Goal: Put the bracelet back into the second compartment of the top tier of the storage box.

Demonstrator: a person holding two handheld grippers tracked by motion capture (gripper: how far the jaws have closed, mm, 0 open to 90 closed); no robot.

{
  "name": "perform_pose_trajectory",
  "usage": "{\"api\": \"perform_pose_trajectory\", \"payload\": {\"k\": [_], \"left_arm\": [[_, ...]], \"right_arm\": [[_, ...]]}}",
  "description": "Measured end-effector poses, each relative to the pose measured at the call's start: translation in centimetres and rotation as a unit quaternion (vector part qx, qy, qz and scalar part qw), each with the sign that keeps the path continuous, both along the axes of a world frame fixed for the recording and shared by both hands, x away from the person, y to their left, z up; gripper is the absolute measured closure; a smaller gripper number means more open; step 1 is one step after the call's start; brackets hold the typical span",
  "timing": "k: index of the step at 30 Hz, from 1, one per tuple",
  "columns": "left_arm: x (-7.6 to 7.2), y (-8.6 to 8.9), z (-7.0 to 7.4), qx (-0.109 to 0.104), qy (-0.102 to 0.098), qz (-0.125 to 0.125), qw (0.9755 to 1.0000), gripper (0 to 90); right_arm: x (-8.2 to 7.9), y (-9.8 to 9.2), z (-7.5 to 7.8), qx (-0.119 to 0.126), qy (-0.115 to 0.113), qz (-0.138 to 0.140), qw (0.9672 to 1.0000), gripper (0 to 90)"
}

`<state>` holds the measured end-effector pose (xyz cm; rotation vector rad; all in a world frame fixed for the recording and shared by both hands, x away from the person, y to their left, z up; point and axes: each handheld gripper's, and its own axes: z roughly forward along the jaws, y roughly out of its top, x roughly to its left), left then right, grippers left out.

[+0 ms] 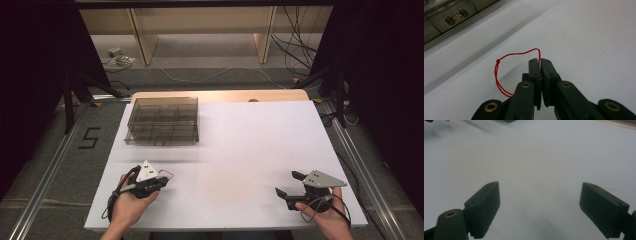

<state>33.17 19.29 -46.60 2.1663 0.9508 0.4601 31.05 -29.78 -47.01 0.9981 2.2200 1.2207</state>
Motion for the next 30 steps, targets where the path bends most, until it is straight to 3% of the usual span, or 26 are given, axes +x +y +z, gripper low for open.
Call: {"api": "perform_pose_trajectory", "payload": {"k": [30], "left_arm": [[-0.1, 0.9, 1.8, -0.018, -0.038, 0.028, 0.9987, 87.9]], "right_arm": [[0.1, 0.0, 0.0, 0.0, -0.002, 0.002, 1.0, 17.6]]}}
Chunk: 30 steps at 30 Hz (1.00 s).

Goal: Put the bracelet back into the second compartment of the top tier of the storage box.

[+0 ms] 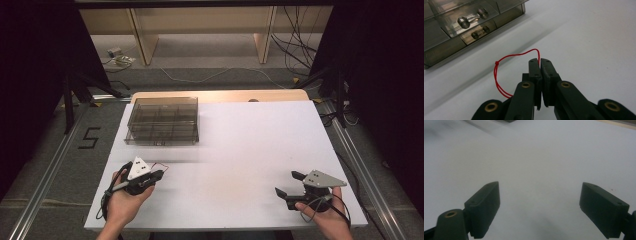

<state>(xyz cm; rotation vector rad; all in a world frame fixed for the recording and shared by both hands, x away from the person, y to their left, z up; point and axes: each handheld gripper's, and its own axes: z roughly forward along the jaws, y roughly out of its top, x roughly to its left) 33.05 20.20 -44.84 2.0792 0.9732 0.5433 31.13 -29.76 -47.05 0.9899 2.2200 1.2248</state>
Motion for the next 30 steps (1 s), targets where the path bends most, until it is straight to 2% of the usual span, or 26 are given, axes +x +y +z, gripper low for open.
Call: {"api": "perform_pose_trajectory", "payload": {"k": [18, 30], "left_arm": [[0.6, 0.2, 1.4, -0.007, -0.02, 0.01, 0.9997, 87.9], [1.2, 0.1, 2.0, -0.01, -0.027, 0.015, 0.9995, 87.9]], "right_arm": [[0.0, 0.0, 0.0, -0.001, 0.0, 0.001, 1.0, 17.5], [0.0, 0.0, 0.0, 0.0, 0.001, 0.001, 1.0, 17.5]]}}
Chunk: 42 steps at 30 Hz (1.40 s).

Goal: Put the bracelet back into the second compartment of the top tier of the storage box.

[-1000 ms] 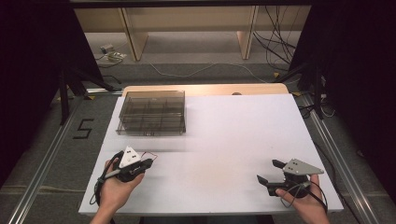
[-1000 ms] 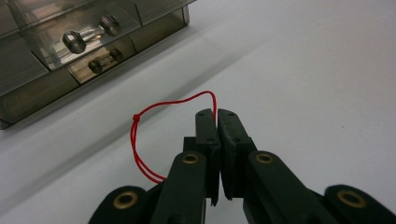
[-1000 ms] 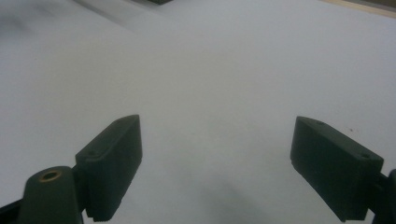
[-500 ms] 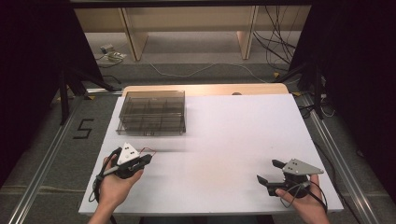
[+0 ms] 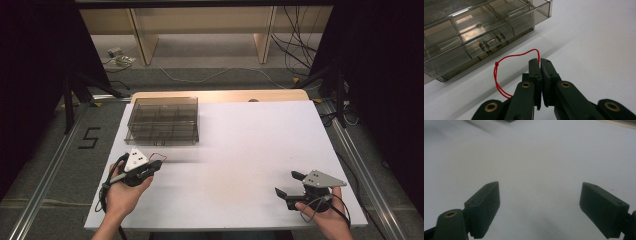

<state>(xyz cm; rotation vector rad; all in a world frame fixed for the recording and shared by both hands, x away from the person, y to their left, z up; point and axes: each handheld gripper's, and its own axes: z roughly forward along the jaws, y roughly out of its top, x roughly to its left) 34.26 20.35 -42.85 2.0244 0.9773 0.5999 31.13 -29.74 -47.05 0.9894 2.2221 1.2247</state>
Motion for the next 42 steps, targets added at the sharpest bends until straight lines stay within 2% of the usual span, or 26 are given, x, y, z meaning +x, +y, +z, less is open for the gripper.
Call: {"api": "perform_pose_trajectory", "payload": {"k": [12, 42], "left_arm": [[0.6, -0.2, 0.5, -0.007, -0.001, 0.001, 1.0, 87.9], [1.2, -0.1, 1.3, -0.006, -0.007, 0.007, 0.9999, 87.9]], "right_arm": [[0.0, 0.0, 0.0, -0.001, 0.0, 0.0, 1.0, 17.5], [0.0, 0.0, 0.0, -0.001, -0.001, 0.0, 1.0, 17.5]]}}
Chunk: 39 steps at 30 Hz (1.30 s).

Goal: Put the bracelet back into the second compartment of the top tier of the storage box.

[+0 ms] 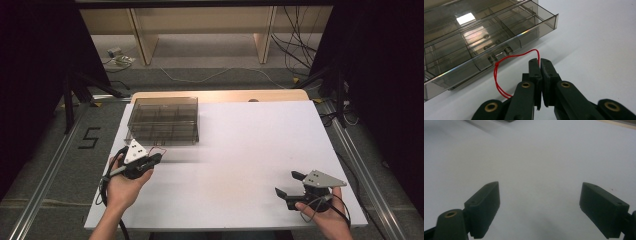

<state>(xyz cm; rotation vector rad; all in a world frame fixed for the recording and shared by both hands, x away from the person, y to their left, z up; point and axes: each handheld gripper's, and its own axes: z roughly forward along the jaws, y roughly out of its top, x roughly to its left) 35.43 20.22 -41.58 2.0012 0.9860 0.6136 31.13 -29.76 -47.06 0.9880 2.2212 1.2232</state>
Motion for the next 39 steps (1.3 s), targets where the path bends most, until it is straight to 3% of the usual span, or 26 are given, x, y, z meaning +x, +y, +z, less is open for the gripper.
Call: {"api": "perform_pose_trajectory", "payload": {"k": [39], "left_arm": [[1.2, 0.0, 0.7, 0.001, -0.006, 0.002, 1.0, 87.9]], "right_arm": [[0.0, 0.0, 0.0, -0.002, 0.002, -0.001, 1.0, 17.5]]}}
